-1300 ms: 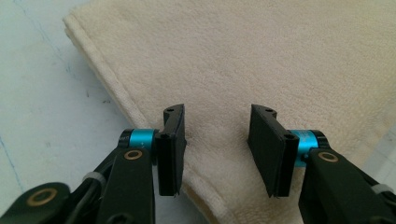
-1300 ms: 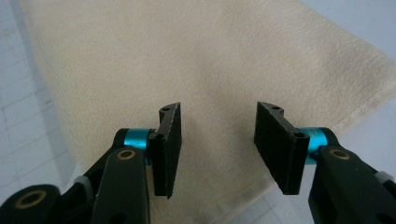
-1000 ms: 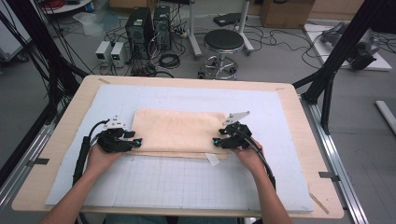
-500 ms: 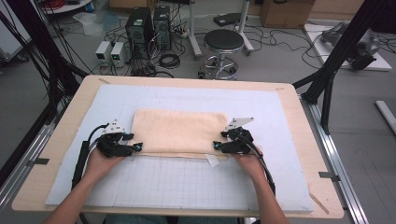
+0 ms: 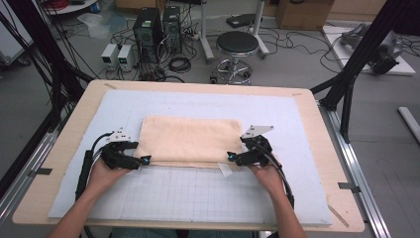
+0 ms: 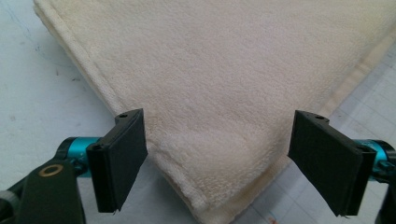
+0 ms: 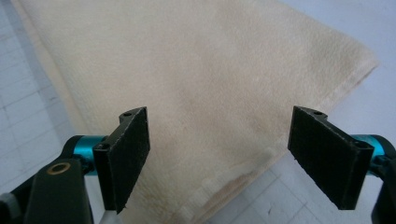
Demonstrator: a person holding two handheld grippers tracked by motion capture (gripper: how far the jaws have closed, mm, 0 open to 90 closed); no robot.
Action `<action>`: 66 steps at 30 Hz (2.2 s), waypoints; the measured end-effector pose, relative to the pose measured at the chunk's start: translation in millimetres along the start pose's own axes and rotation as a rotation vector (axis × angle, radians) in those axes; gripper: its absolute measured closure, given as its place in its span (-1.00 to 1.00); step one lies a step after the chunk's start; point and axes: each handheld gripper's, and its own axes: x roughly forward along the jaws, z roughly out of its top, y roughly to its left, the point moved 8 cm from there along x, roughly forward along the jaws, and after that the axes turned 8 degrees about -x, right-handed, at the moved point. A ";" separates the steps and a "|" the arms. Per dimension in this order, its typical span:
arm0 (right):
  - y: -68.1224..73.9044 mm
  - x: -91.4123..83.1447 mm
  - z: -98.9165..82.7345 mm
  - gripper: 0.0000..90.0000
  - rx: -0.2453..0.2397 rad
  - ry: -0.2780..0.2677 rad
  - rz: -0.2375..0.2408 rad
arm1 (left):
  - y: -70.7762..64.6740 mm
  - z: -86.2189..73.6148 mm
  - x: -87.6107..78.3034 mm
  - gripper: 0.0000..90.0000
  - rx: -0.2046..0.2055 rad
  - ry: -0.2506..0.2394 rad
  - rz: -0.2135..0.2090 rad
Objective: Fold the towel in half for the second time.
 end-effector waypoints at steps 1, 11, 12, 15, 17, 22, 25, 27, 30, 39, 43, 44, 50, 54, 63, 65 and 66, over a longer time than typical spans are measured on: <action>0.5 -1.0 0.7 -0.57 -0.003 -0.003 0.000 | 0.2 -0.1 -1.4 -0.60 0.000 0.001 -0.002; 8.2 -16.3 -3.8 -0.59 -0.014 -0.035 -0.024 | -6.5 -0.7 -13.3 -0.65 0.003 -0.029 -0.015; 7.9 -18.1 -4.4 -0.60 -0.016 -0.042 -0.028 | -7.4 -0.6 -14.5 -0.65 0.008 -0.030 -0.017; 9.1 -23.2 -7.0 -0.61 -0.010 -0.050 -0.028 | -11.1 -1.0 -17.3 -0.66 0.013 -0.034 -0.022; 9.6 -25.7 -8.4 -0.63 -0.005 -0.053 -0.029 | -12.9 -2.0 -19.0 -0.66 0.019 -0.033 -0.023; 11.4 -31.2 -11.3 -0.66 0.012 -0.063 -0.028 | -17.1 -4.2 -25.1 -0.68 0.019 -0.041 -0.033; 11.9 -34.1 -13.4 -0.68 0.012 -0.068 -0.029 | -19.0 -5.2 -29.0 -0.69 0.020 -0.054 -0.033; 12.5 -36.2 -14.8 -0.71 0.024 -0.069 -0.031 | -20.0 -6.5 -32.0 -0.70 0.019 -0.056 -0.034; 13.3 -39.4 -17.3 -0.72 0.029 -0.068 -0.034 | -21.4 -8.5 -36.2 -0.71 0.024 -0.058 -0.036; 13.9 -55.7 -28.7 -0.72 0.041 -0.072 -0.057 | -23.2 -18.9 -53.2 -0.73 0.018 -0.075 -0.027; 14.2 -60.6 -33.6 -0.72 0.050 -0.071 -0.060 | -22.3 -25.2 -62.4 -0.73 0.011 -0.079 -0.014; 13.9 -61.7 -34.6 -0.72 0.047 -0.071 -0.064 | -21.4 -27.1 -64.6 -0.73 0.017 -0.077 -0.010; 17.2 -70.7 -40.4 -0.72 0.047 -0.077 -0.072 | -19.7 -35.5 -76.0 -0.74 0.004 -0.090 0.004; 19.3 -76.5 -45.5 -0.72 0.053 -0.076 -0.078 | -18.1 -38.8 -81.0 -0.74 0.004 -0.089 0.008; 23.6 -87.3 -56.8 -0.72 0.064 -0.070 -0.087 | -18.1 -42.4 -87.1 -0.74 -0.001 -0.095 0.014; 24.3 -89.4 -58.6 -0.72 0.063 -0.073 -0.087 | -18.4 -43.9 -88.3 -0.74 -0.001 -0.093 0.014; 24.7 -90.4 -59.5 -0.72 0.068 -0.073 -0.088 | -18.3 -44.5 -89.0 -0.74 -0.001 -0.092 0.015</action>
